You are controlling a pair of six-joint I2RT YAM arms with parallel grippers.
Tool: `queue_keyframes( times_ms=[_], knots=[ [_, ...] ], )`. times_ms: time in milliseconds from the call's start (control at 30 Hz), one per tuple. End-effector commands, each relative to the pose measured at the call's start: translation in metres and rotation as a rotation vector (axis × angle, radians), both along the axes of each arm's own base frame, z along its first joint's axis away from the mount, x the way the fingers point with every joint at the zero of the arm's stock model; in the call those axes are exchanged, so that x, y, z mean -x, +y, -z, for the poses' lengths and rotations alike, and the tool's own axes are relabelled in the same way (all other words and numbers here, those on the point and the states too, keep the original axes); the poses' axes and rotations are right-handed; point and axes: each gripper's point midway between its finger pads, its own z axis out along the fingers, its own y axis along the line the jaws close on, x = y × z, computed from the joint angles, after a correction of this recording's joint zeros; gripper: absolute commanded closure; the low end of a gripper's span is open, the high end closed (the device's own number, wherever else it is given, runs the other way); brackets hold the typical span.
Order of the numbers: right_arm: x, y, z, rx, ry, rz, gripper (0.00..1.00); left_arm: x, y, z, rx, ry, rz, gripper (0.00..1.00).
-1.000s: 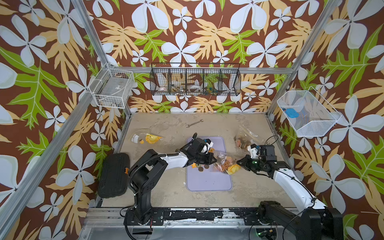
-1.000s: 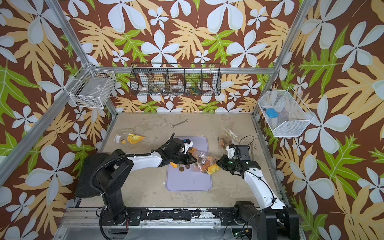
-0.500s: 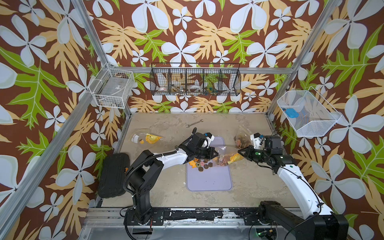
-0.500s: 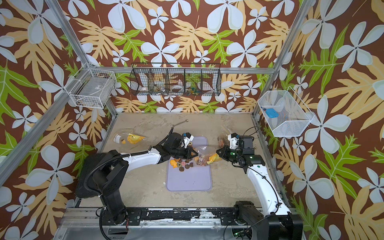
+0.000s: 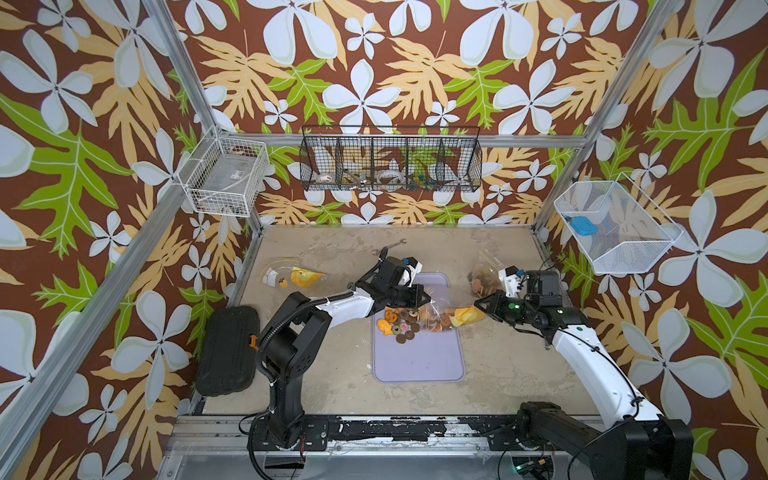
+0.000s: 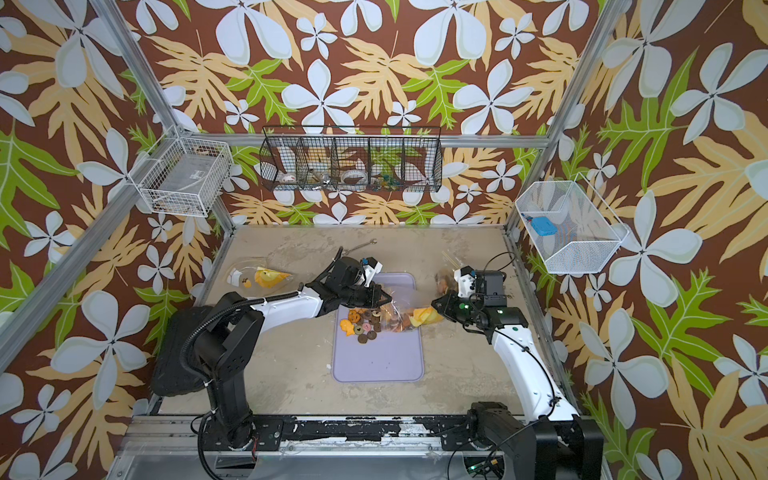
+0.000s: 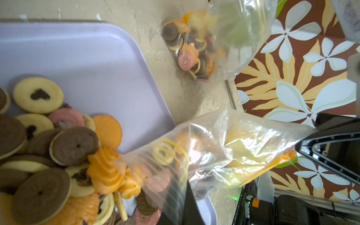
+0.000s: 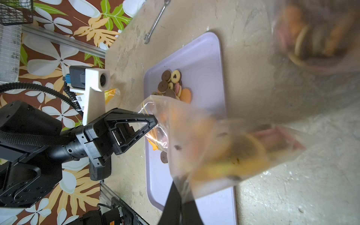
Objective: Pour cookies out of the ziploc bag
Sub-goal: 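Pour the cookies out of the ziploc bag onto the tray.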
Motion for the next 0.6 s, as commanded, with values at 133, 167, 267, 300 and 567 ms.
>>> queue_keyframes(
  times_ms=[133,167,267,300,567],
  knots=[
    [-0.015,0.004,-0.019,-0.029,-0.055,-0.007,1.00,-0.017,0.006,-0.005,0.011,-0.010,-0.008,1.00],
    [-0.015,0.005,-0.020,-0.033,-0.055,-0.011,1.00,-0.017,0.007,-0.004,0.012,-0.005,-0.007,1.00],
    [-0.015,0.007,-0.019,-0.033,-0.053,-0.018,1.00,-0.009,0.011,0.005,0.012,0.013,-0.007,1.00],
    [-0.015,0.009,-0.018,-0.033,-0.051,-0.024,1.00,-0.006,0.013,0.008,0.013,0.020,-0.009,1.00],
    [-0.019,0.049,-0.035,-0.021,-0.089,-0.099,1.00,0.006,0.022,0.022,0.028,0.043,-0.023,1.00]
  ],
)
